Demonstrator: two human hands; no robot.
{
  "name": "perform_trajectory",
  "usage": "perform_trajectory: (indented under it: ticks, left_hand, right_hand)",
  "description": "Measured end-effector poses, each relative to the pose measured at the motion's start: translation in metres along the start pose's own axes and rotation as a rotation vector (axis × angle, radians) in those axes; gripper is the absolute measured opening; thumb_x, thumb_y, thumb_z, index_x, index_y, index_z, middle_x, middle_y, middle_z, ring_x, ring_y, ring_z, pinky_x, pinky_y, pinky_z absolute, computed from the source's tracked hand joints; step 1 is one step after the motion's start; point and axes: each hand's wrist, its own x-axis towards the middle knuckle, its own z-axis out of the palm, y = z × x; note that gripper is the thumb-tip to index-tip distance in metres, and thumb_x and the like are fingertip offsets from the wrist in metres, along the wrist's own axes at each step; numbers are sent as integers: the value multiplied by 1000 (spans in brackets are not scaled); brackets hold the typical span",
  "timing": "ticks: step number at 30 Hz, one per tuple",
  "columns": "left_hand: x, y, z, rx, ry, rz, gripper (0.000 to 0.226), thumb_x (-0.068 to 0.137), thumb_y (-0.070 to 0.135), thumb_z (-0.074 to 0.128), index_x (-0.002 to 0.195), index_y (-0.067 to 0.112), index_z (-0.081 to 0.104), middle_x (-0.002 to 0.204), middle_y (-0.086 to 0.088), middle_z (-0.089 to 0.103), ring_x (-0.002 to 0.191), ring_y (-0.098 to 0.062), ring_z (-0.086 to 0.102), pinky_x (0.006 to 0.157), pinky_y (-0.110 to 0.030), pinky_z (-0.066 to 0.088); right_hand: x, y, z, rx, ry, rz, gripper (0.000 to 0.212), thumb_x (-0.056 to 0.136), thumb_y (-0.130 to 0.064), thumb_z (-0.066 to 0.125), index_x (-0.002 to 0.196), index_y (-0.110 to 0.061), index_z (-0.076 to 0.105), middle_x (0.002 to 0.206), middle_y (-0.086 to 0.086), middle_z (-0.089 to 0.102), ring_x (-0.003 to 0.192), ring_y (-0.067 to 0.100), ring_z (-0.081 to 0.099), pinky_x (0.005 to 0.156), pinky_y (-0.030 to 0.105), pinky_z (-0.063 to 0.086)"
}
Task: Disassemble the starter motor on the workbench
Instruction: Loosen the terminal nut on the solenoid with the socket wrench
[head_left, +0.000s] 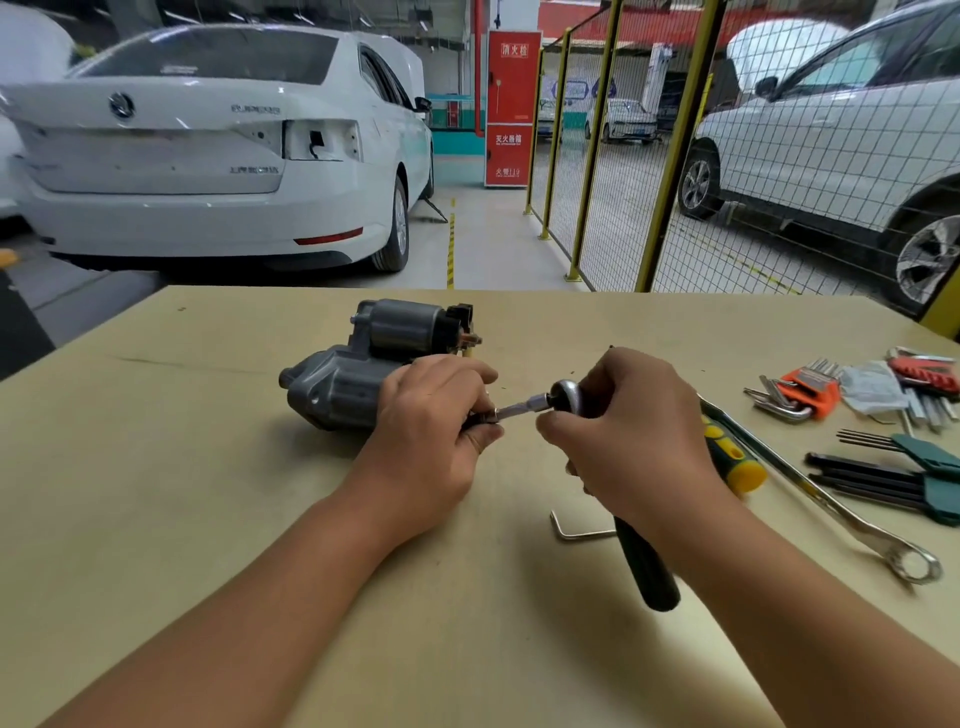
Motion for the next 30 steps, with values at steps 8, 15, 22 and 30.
perform_trajectory:
  ticks: [8,15,22,30]
  left_hand:
    - [-2,3,-4,39,23,34,16,83,8,81,91,11,67,116,0,71,117,-26,62,100,-46,41]
    - [-3,2,-22,-54,176,154,20,100,17,63,100,0,73,87,-6,68,79,-26,62,72,-41,51]
    - [-8,2,-32,-146,247,169,12,91,4,71,102,2,76,81,-2,72,72,-13,64,65,-27,52]
    - [-5,13,-45,-941,48,-366,20,90,22,62,99,5,69,62,-8,65,39,-18,56,44,-25,48]
  right_hand:
    - [0,-4,1,238,-163,51,12,92,-30,57,86,-20,58,87,11,67,78,38,62,67,58,54]
    - [-1,-6,-11,501,-115,-92,14,87,-21,78,92,-13,69,69,5,72,53,15,65,50,19,48]
    - [-12,-8,-6,601,-69,-243,15,78,-13,84,87,-5,75,70,5,75,57,17,69,50,25,51]
    - [-14,-8,-9,624,-7,-468,17,76,-10,86,88,-5,75,82,2,76,62,26,71,47,29,54]
